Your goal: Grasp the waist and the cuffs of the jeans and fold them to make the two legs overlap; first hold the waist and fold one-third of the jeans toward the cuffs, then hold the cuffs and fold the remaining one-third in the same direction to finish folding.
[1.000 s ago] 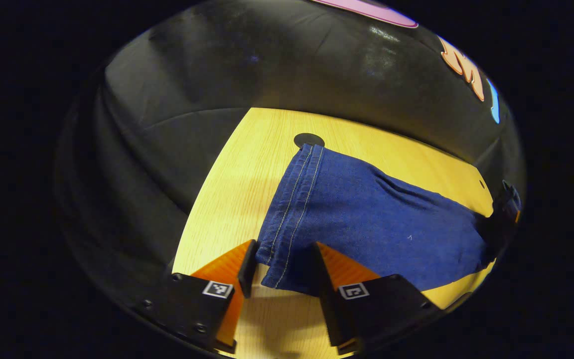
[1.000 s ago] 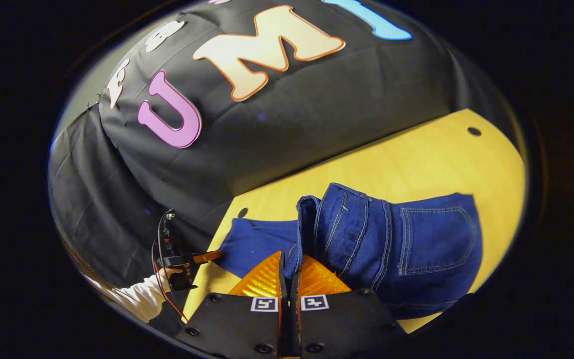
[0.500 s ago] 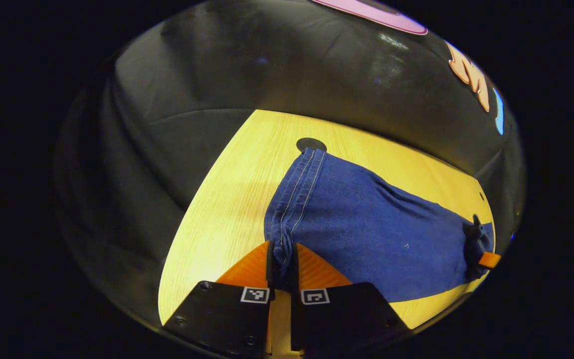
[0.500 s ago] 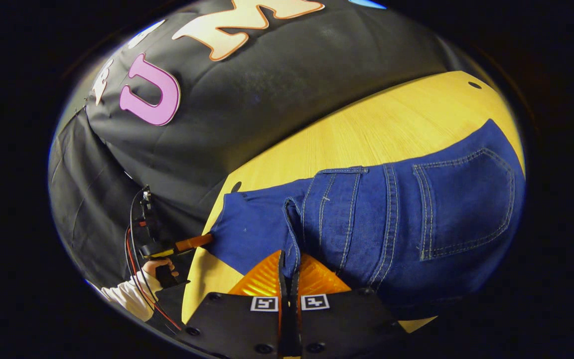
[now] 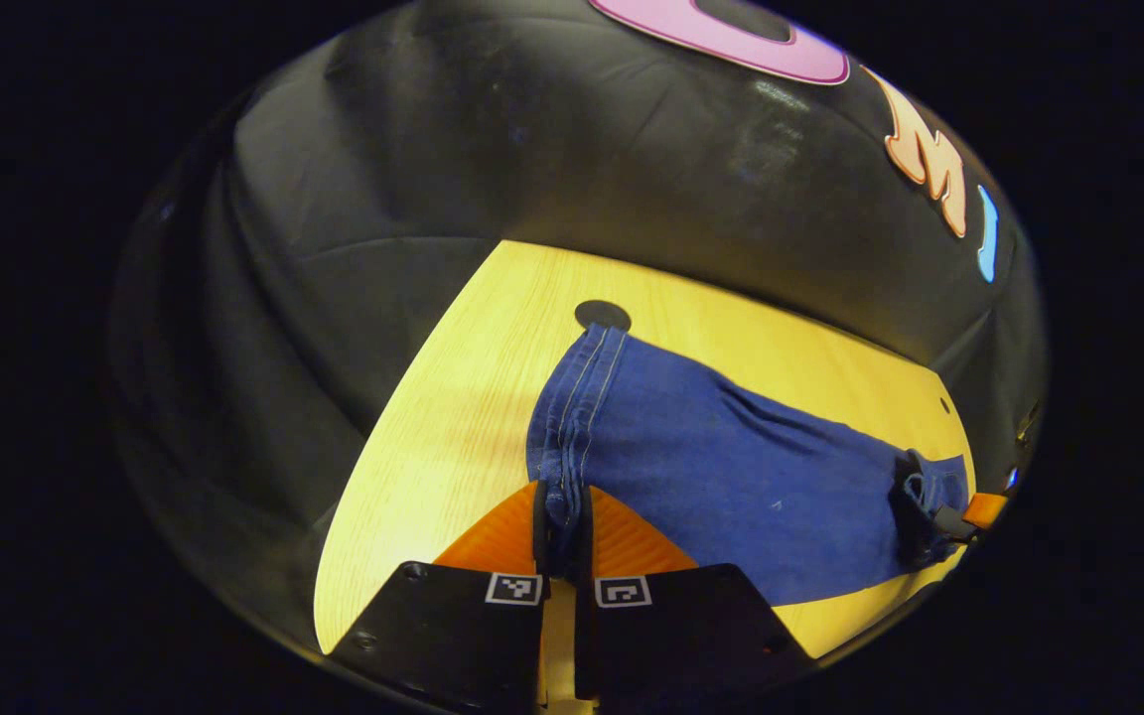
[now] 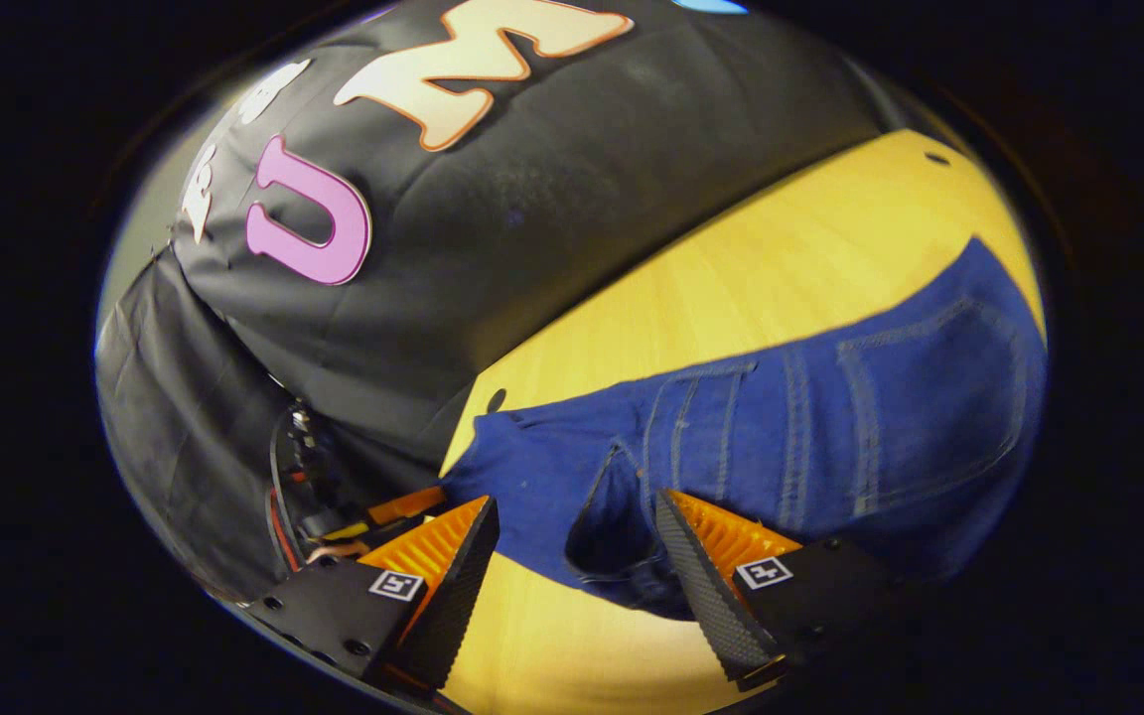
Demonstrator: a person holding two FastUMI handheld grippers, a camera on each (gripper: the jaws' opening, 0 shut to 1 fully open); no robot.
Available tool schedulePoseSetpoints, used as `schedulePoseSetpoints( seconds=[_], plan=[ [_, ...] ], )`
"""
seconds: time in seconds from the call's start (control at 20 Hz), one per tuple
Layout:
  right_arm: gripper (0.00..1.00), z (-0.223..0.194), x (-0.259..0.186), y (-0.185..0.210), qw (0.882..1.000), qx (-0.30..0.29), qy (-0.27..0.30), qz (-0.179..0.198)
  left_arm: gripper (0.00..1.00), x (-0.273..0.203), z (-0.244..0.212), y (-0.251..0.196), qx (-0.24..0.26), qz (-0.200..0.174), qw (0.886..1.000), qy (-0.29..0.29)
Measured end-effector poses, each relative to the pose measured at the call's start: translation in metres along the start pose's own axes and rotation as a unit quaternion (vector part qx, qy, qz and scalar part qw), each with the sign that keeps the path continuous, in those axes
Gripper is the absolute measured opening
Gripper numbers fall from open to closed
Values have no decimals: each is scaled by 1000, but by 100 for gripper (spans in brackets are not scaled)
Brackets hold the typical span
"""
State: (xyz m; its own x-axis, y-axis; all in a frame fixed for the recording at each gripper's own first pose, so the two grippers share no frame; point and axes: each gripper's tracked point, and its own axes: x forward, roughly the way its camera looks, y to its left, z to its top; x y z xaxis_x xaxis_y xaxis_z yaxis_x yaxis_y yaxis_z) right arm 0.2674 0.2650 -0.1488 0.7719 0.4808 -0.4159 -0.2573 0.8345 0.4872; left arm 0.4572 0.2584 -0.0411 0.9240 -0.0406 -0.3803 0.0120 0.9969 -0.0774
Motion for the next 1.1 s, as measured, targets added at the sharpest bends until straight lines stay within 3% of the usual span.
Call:
schedulePoseSetpoints(
  seconds=[0.25,0.5,0.8,1.1],
  plan=[
    [98,45,-54,-24,999,-32,-30,-18,5,-41,30,-66,0,-41,998,-52],
    [98,86,-125,-84,996,-52,-49,-46,5,-63,38,-169,-3,-79,994,-75],
    [98,119,-204,-182,994,-58,-50,-79,5,-84,23,-303,-5,-113,989,-91],
    [98,133,-253,-255,993,-30,-59,-95,5,-92,-13,-440,13,-154,986,-64]
  ],
)
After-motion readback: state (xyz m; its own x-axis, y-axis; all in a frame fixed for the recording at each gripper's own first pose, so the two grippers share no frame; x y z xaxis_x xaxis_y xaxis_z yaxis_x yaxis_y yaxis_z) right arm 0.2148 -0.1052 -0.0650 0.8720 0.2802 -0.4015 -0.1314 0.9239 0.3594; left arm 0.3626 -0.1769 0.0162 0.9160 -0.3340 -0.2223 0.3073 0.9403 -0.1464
